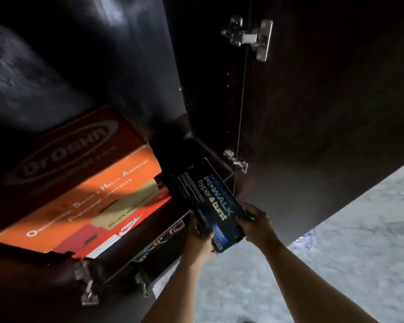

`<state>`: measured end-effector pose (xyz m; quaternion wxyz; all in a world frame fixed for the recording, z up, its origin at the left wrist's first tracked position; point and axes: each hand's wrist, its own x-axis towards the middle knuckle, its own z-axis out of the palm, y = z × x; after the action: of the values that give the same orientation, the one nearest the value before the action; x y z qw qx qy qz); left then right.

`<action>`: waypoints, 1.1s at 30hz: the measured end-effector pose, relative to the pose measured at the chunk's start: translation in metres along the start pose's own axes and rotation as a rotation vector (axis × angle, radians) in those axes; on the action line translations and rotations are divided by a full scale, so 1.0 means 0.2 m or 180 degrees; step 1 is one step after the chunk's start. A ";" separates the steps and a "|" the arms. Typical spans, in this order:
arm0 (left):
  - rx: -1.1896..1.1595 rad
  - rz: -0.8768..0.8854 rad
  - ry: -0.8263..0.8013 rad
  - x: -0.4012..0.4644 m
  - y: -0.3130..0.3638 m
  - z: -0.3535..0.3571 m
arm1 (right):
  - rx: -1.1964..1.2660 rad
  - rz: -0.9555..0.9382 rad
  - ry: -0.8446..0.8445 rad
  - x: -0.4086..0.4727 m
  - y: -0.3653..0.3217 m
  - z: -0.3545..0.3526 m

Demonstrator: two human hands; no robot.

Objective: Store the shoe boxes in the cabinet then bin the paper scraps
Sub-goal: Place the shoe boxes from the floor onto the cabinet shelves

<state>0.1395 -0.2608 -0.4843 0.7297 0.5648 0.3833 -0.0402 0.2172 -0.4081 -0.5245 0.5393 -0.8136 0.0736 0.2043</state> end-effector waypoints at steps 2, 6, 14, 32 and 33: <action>-0.0059 0.0102 0.0044 0.13 0.10 -0.02 | 0.0036 -0.0101 0.0119 0.14 -0.11 0.06; -0.0229 0.0089 0.0271 0.41 0.22 -0.06 | 0.0457 -0.0059 0.0134 0.39 -0.24 0.18; 0.0064 -0.0773 0.0493 0.59 0.29 0.06 | 0.0807 0.0738 0.0317 0.64 -0.18 0.29; 0.1798 0.0287 0.0528 0.46 -0.09 0.28 | 0.0471 0.0900 0.0059 0.37 -0.02 0.03; 0.1904 0.0237 0.0294 0.41 -0.13 0.33 | 0.0420 0.0911 0.0095 0.30 0.04 -0.05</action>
<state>0.2180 -0.2954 -0.5508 0.5137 0.7695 0.3662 -0.0989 0.2701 -0.4141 -0.5531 0.5558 -0.7606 0.2100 0.2616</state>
